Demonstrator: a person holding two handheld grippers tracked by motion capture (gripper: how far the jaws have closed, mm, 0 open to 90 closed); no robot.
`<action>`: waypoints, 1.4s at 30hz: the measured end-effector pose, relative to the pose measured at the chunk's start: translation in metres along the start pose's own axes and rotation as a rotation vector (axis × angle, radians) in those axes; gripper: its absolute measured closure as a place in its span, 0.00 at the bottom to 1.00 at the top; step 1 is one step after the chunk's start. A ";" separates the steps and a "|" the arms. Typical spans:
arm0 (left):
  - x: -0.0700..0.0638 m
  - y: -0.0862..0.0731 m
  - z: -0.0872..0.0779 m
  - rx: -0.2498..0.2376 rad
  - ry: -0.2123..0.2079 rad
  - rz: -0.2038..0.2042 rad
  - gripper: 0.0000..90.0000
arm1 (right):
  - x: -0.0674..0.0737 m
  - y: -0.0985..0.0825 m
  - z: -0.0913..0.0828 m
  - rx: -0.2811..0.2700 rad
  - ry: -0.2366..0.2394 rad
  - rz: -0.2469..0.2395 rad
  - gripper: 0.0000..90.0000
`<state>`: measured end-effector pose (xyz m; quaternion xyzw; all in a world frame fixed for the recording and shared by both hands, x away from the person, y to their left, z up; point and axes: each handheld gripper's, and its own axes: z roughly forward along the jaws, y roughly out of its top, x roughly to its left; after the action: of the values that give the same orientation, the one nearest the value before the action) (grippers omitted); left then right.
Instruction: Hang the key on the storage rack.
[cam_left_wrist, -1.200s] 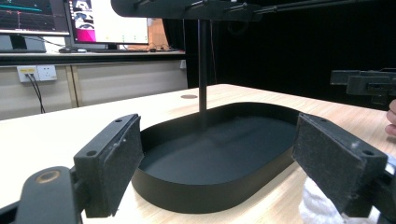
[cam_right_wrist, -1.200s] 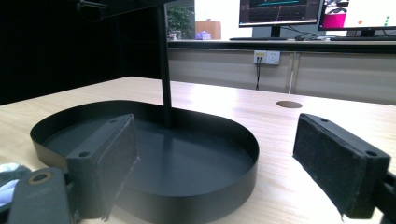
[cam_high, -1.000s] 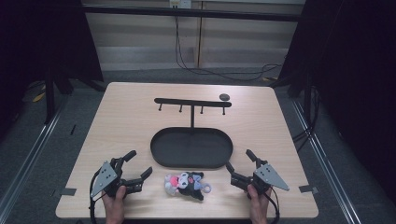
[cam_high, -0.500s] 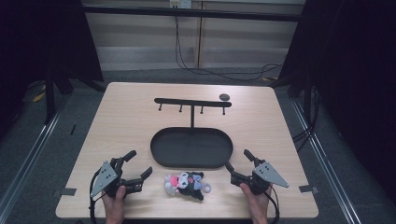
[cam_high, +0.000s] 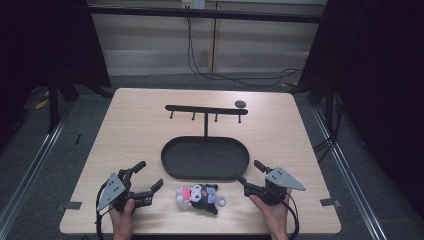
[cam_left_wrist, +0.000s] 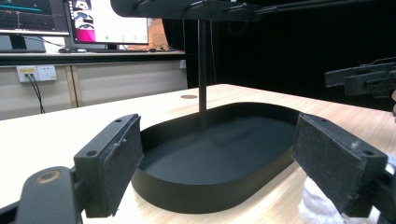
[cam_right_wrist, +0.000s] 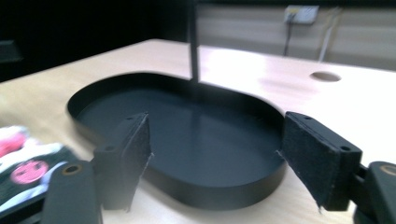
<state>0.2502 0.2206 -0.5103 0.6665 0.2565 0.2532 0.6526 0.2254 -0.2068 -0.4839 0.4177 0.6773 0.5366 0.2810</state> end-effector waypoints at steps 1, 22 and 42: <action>0.000 0.000 0.000 0.001 -0.001 0.000 0.17 | 0.002 0.000 0.002 0.040 0.014 -0.008 0.31; 0.000 0.000 0.000 -0.002 0.001 -0.003 0.17 | 0.005 0.036 0.026 0.448 0.326 -0.060 0.52; 0.000 0.000 0.000 -0.001 0.000 -0.003 0.17 | 0.024 0.051 0.054 0.744 0.487 -0.174 0.68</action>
<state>0.2502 0.2204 -0.5104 0.6656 0.2573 0.2524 0.6535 0.2722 -0.1557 -0.4482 0.2935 0.9030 0.3135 -0.0117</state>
